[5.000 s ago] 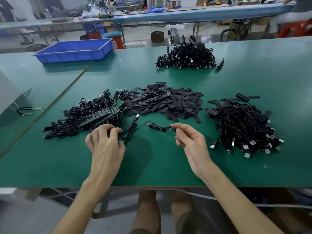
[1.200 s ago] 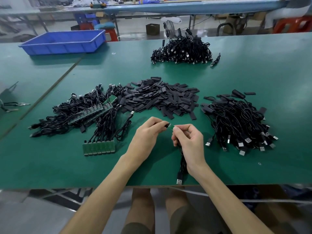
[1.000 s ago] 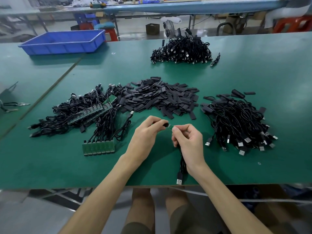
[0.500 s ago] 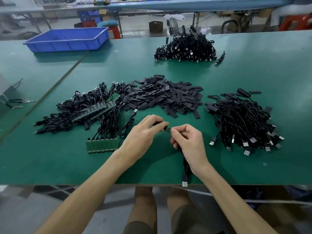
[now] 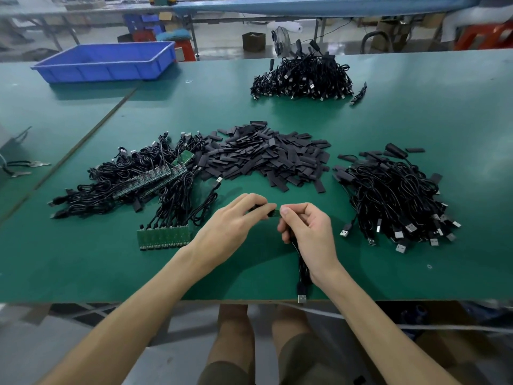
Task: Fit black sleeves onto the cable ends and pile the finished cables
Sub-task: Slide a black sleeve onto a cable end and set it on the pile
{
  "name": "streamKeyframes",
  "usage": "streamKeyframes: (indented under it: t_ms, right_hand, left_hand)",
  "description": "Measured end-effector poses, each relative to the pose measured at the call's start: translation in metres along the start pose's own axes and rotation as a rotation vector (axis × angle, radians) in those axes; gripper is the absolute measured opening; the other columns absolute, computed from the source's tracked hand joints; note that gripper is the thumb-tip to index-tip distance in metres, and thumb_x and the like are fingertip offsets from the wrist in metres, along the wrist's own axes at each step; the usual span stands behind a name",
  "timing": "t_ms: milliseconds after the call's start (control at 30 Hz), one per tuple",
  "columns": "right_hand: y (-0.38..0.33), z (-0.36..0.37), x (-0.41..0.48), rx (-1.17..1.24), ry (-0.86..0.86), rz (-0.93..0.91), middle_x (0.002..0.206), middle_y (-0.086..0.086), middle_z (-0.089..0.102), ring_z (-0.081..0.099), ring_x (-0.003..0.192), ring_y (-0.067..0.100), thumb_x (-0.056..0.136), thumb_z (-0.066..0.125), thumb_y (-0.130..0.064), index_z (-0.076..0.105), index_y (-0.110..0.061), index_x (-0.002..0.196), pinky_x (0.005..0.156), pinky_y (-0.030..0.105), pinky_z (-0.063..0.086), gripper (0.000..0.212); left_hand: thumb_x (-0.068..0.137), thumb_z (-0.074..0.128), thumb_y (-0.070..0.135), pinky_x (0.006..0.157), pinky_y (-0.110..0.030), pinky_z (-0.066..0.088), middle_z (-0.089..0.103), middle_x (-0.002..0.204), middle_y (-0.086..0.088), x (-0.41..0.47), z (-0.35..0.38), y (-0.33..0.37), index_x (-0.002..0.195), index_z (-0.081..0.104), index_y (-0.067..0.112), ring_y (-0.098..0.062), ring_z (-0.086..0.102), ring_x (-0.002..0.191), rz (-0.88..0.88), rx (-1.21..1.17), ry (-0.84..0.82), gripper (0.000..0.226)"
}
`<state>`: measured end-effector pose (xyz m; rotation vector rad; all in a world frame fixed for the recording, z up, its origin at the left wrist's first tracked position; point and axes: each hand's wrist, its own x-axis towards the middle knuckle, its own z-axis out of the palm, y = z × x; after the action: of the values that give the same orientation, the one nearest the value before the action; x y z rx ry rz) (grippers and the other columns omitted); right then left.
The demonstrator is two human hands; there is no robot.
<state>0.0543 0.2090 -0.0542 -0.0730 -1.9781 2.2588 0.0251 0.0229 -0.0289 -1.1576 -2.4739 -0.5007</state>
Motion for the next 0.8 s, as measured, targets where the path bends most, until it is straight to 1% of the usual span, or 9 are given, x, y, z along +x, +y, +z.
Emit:
streamKeyframes:
  t_ms: [67, 167, 267, 367, 467, 567, 633, 700, 800]
  right_hand:
    - [-0.001, 0.0005, -0.0001, -0.01, 0.003, 0.0, 0.069, 0.003, 0.07, 0.059, 0.057, 0.015, 0.101, 0.064, -0.013, 0.065, -0.003, 0.1, 0.056, 0.028, 0.051, 0.01]
    - [-0.0027, 0.0003, -0.0005, -0.014, -0.003, 0.004, 0.07, 0.003, 0.07, 0.06, 0.057, 0.015, 0.102, 0.064, -0.014, 0.065, -0.003, 0.101, 0.057, 0.027, 0.051, 0.01]
    - [-0.0048, 0.0, -0.0018, -0.013, -0.019, 0.008, 0.069, 0.003, 0.07, 0.059, 0.055, 0.015, 0.102, 0.063, -0.013, 0.065, -0.004, 0.1, 0.055, 0.025, 0.05, 0.01]
    - [-0.0057, 0.0007, -0.0023, -0.032, -0.033, 0.006, 0.067, 0.002, 0.069, 0.057, 0.052, 0.015, 0.102, 0.062, -0.013, 0.064, -0.004, 0.098, 0.052, 0.026, 0.049, 0.01]
    - [-0.0058, 0.0013, -0.0022, -0.062, -0.045, 0.011, 0.068, 0.003, 0.07, 0.057, 0.05, 0.017, 0.103, 0.062, -0.014, 0.063, -0.004, 0.099, 0.052, 0.028, 0.048, 0.011]
    - [-0.0057, 0.0018, -0.0031, -0.072, -0.052, 0.011, 0.069, 0.005, 0.07, 0.057, 0.05, 0.018, 0.104, 0.061, -0.014, 0.062, -0.004, 0.099, 0.051, 0.029, 0.048, 0.012]
    - [-0.0061, 0.0017, -0.0035, -0.079, -0.065, 0.007, 0.069, 0.006, 0.071, 0.057, 0.05, 0.019, 0.104, 0.061, -0.015, 0.062, -0.004, 0.099, 0.053, 0.03, 0.049, 0.012]
    - [-0.0065, 0.0016, -0.0034, -0.091, -0.073, 0.002, 0.07, 0.007, 0.071, 0.058, 0.05, 0.02, 0.104, 0.061, -0.015, 0.062, -0.004, 0.098, 0.054, 0.03, 0.05, 0.013]
    - [-0.0065, 0.0015, -0.0032, -0.108, -0.068, -0.005, 0.07, 0.007, 0.071, 0.058, 0.05, 0.02, 0.104, 0.061, -0.015, 0.062, -0.003, 0.099, 0.054, 0.031, 0.051, 0.014]
  left_hand:
    - [0.084, 0.064, -0.021, 0.084, -0.037, 0.058, 0.058, 0.116, -0.014, -0.0001, -0.0011, -0.0002, 0.127, 0.063, -0.002, -0.023, 0.058, 0.104, 0.025, 0.016, 0.013, 0.047]
    - [0.087, 0.068, -0.014, 0.085, -0.035, 0.057, 0.057, 0.115, -0.013, 0.0, -0.0017, 0.001, 0.127, 0.063, -0.002, -0.025, 0.057, 0.104, 0.048, 0.034, 0.023, 0.042]
    - [0.085, 0.066, -0.018, 0.086, -0.035, 0.057, 0.054, 0.118, -0.014, -0.0006, -0.0017, 0.0026, 0.13, 0.06, -0.003, -0.026, 0.055, 0.108, 0.038, 0.039, 0.014, 0.048]
    - [0.081, 0.058, -0.028, 0.083, -0.038, 0.058, 0.055, 0.119, -0.016, -0.0014, -0.0037, -0.0003, 0.129, 0.06, -0.004, -0.028, 0.056, 0.107, 0.028, 0.023, -0.004, 0.054]
    - [0.081, 0.057, -0.029, 0.085, -0.035, 0.058, 0.058, 0.117, -0.017, -0.0013, -0.0074, -0.0019, 0.128, 0.062, -0.005, -0.027, 0.058, 0.106, 0.024, -0.01, -0.013, 0.053]
    - [0.089, 0.067, -0.014, 0.091, -0.031, 0.056, 0.06, 0.115, -0.016, -0.0003, -0.0091, 0.0003, 0.128, 0.064, -0.003, -0.025, 0.061, 0.103, -0.01, -0.048, -0.009, 0.04]
    - [0.094, 0.068, -0.001, 0.09, -0.034, 0.056, 0.062, 0.113, -0.013, 0.002, -0.0095, -0.0012, 0.129, 0.065, -0.001, -0.024, 0.064, 0.1, -0.064, -0.085, 0.001, 0.035]
    - [0.096, 0.065, 0.001, 0.086, -0.04, 0.057, 0.064, 0.111, -0.011, 0.0036, -0.0102, -0.0035, 0.127, 0.067, 0.002, -0.022, 0.066, 0.096, -0.108, -0.131, -0.015, 0.032]
    - [0.095, 0.067, 0.002, 0.081, -0.041, 0.056, 0.065, 0.107, -0.008, 0.0029, -0.0104, -0.0036, 0.123, 0.069, 0.004, -0.02, 0.065, 0.091, -0.113, -0.116, -0.02, 0.028]
